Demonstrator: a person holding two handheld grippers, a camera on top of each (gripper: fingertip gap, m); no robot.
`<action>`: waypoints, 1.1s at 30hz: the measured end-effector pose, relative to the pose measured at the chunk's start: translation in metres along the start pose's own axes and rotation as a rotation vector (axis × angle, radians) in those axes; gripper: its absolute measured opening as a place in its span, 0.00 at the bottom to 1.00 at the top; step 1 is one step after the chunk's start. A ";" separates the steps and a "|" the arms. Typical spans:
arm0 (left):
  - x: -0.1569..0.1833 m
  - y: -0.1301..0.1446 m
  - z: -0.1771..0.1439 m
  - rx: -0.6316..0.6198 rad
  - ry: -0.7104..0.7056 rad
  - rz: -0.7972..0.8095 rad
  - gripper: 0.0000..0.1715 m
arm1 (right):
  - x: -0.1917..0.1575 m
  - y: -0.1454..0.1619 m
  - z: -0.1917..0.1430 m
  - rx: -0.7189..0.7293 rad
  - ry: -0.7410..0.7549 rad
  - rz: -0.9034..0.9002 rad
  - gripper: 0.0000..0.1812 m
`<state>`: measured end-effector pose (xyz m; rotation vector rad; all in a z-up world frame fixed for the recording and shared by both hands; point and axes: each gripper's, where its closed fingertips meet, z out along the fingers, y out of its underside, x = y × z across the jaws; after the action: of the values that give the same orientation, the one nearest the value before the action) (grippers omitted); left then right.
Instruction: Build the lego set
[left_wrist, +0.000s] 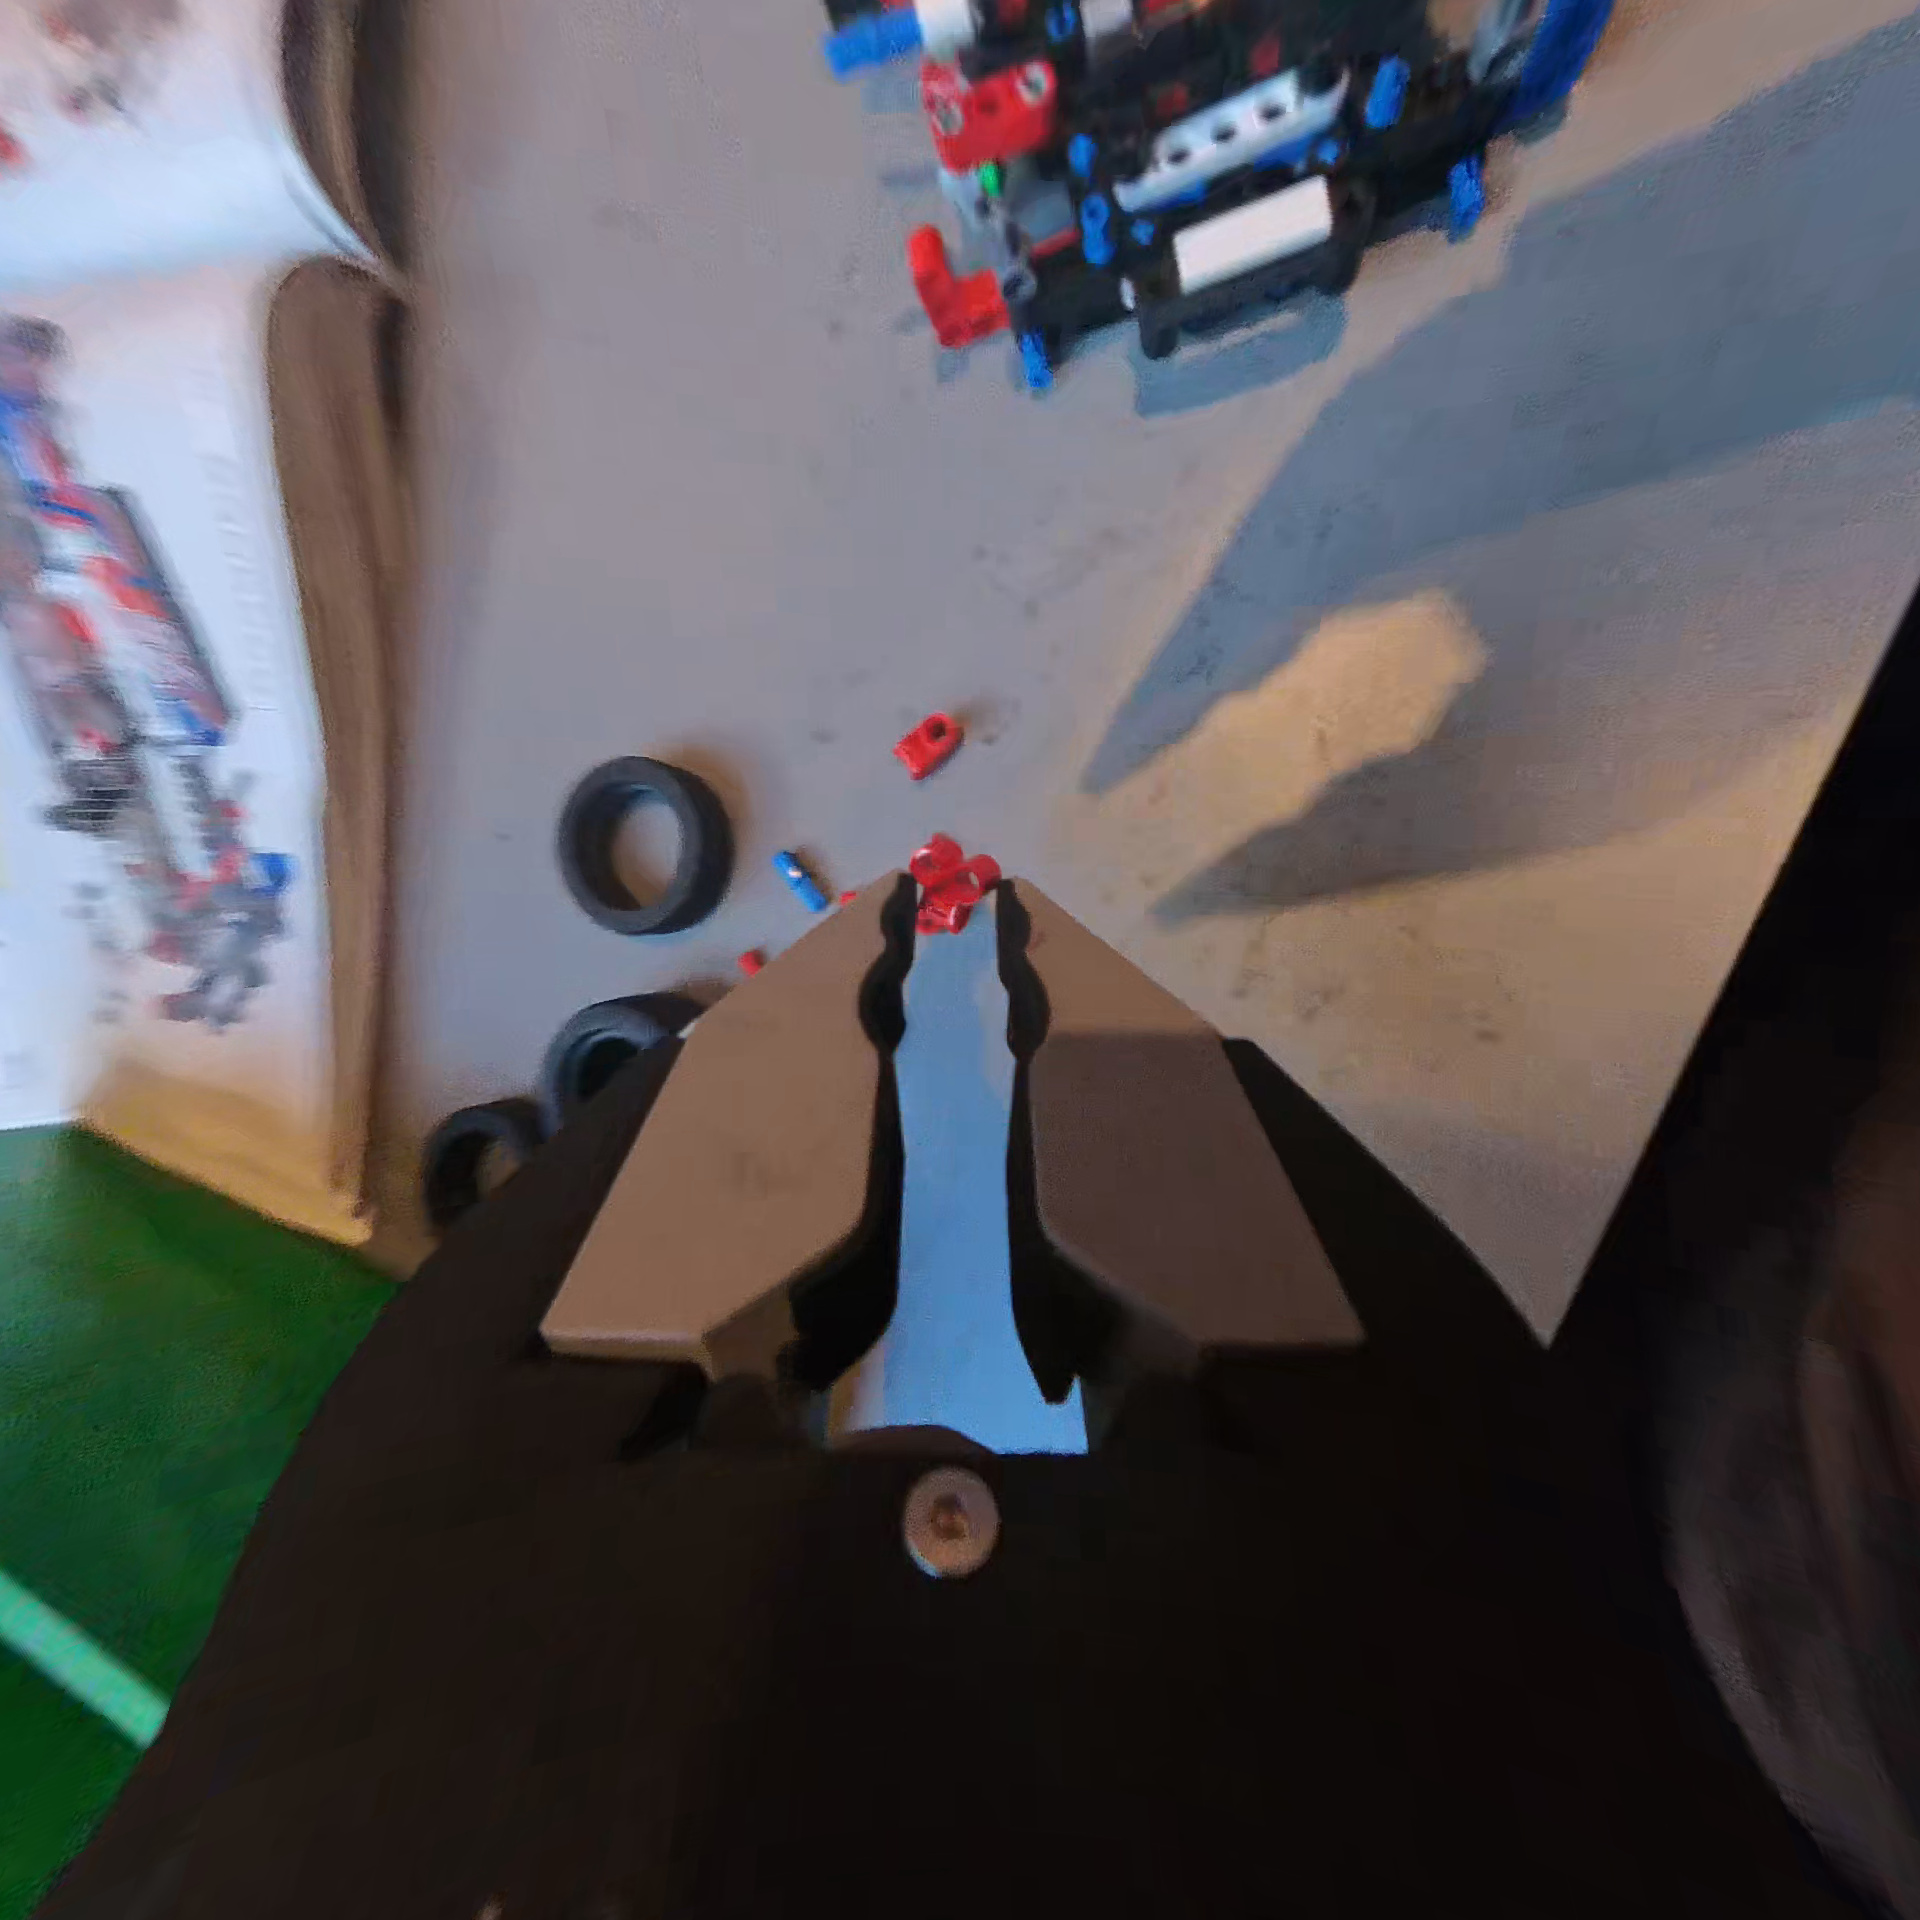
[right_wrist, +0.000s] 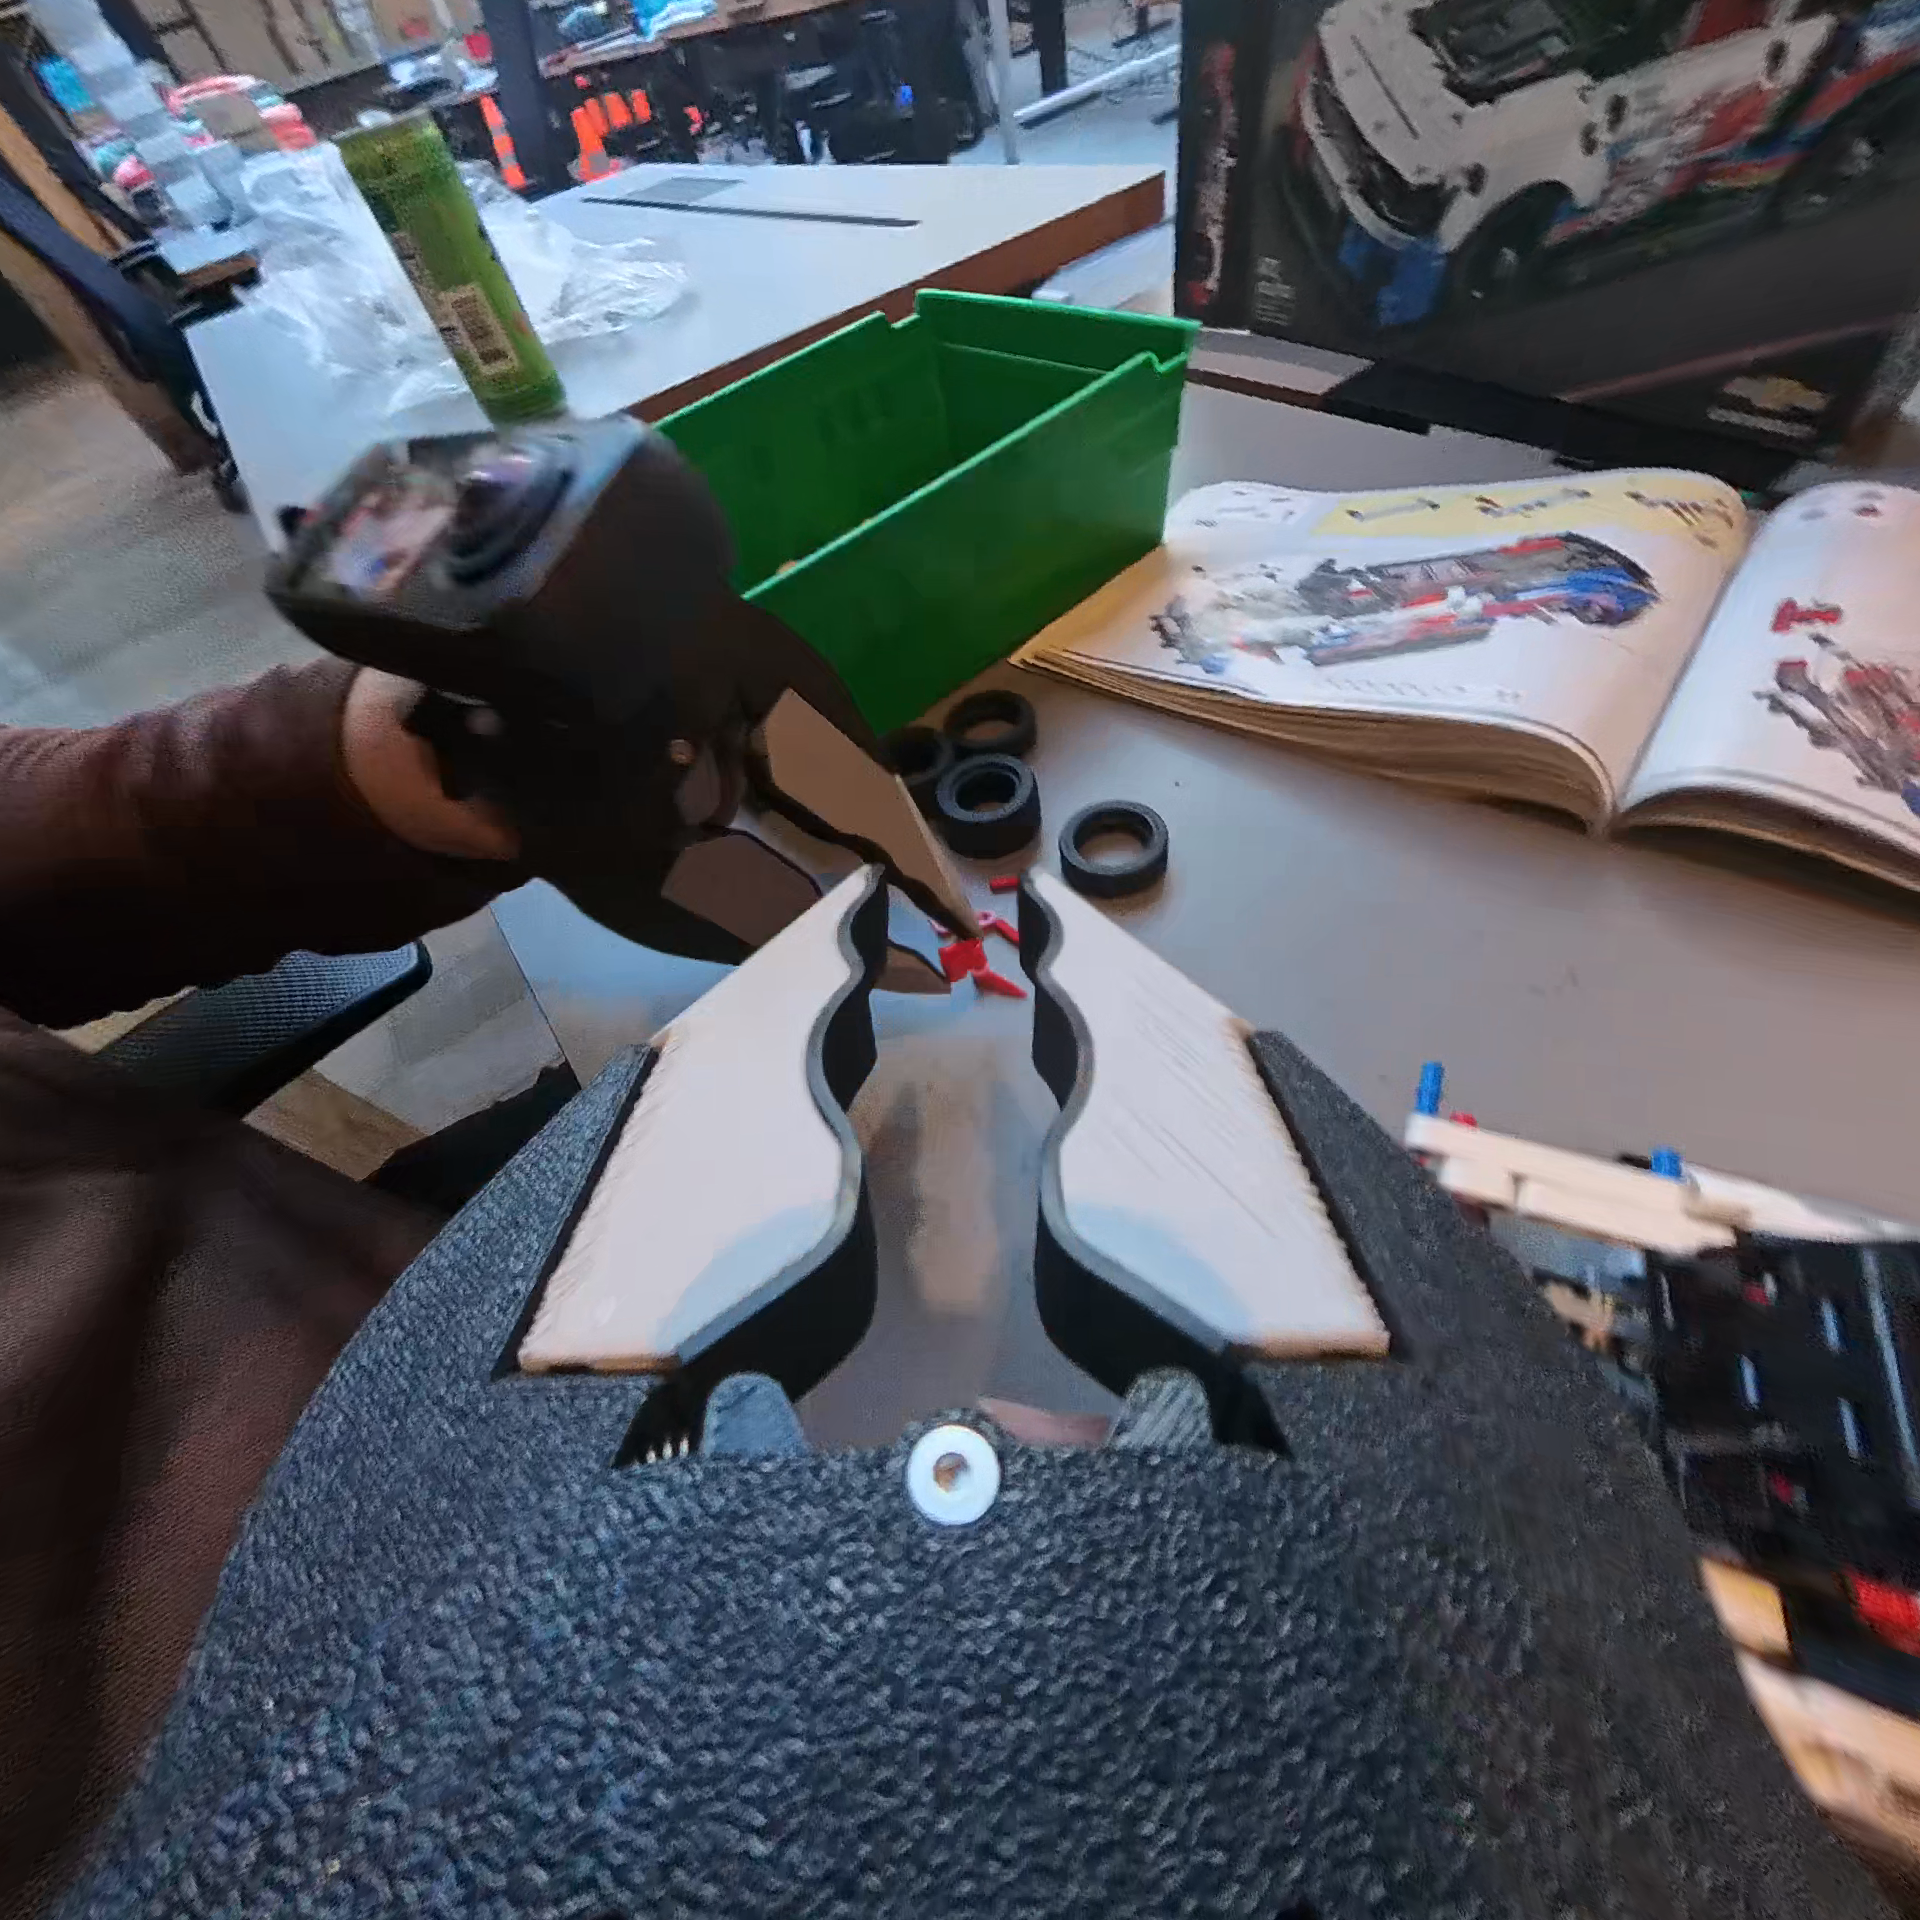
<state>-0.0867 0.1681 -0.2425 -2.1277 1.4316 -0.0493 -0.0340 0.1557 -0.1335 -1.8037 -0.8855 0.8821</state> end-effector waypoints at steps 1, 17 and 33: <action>0.003 0.003 0.007 -0.010 0.023 -0.011 0.07 | 0.003 0.004 -0.004 0.002 0.007 0.015 0.13; -0.003 0.053 -0.026 0.151 -0.179 -0.284 0.21 | 0.086 0.028 -0.098 0.118 0.293 -0.004 0.12; -0.012 0.003 -0.015 0.447 -0.166 -0.252 0.24 | 0.159 -0.027 -0.133 0.307 0.340 -0.094 0.17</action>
<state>-0.0992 0.1711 -0.2284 -1.8738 0.9454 -0.2572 0.1510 0.2455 -0.0960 -1.5689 -0.5769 0.5904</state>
